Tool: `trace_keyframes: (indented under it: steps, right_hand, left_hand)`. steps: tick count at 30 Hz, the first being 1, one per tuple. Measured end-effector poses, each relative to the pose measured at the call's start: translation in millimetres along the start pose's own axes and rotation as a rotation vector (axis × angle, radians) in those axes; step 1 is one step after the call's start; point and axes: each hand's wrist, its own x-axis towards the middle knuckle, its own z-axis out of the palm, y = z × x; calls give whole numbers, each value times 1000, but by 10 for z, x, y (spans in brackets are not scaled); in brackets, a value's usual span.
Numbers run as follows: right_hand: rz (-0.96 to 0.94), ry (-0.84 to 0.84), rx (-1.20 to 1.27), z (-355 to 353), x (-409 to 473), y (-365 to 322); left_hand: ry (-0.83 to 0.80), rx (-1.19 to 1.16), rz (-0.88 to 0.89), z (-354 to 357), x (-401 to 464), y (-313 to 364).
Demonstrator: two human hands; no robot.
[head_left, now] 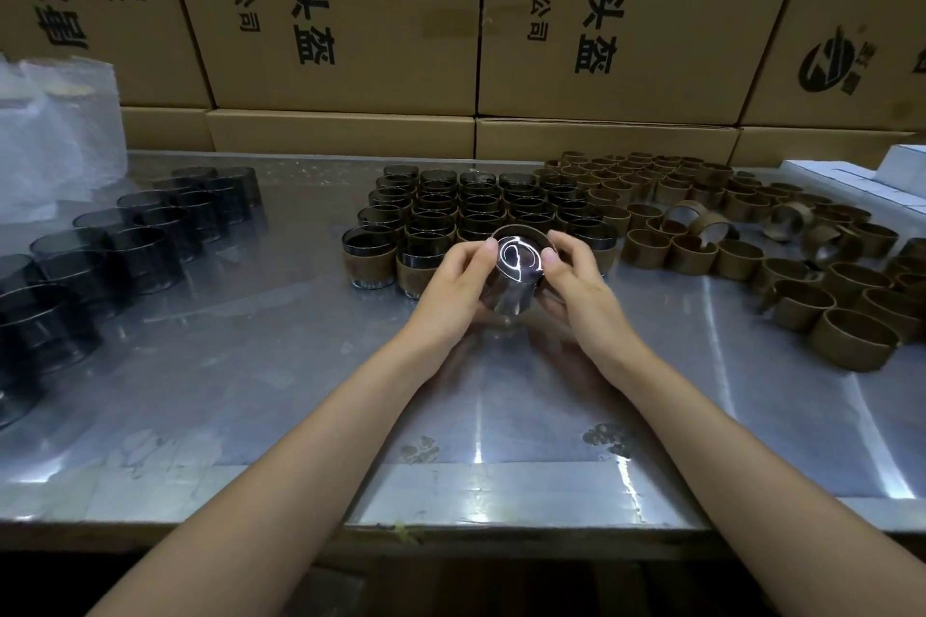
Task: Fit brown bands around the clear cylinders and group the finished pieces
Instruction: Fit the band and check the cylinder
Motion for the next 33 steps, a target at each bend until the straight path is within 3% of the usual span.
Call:
trace_keyframes:
  steps: [6,12,18,25,33]
  right_hand:
    - [142,-7,217,-68,17,-109]
    - [380,-259,374,-192,-43,-202]
    - [334,-275,493,-238,-75,-234]
    - [274,-481,514,-261,-96,-243]
    - [228,-490,676,-243,-98,-204]
  left_hand:
    - [-8,-144,6,-21,5,77]
    - [-62,-330,-36,-65,-31,148]
    - [-263,-213,-234,-126,-77,176]
    - [-324,-358,-201,-127,-109,169]
    - [-502,-397,-172,-79,-128,172]
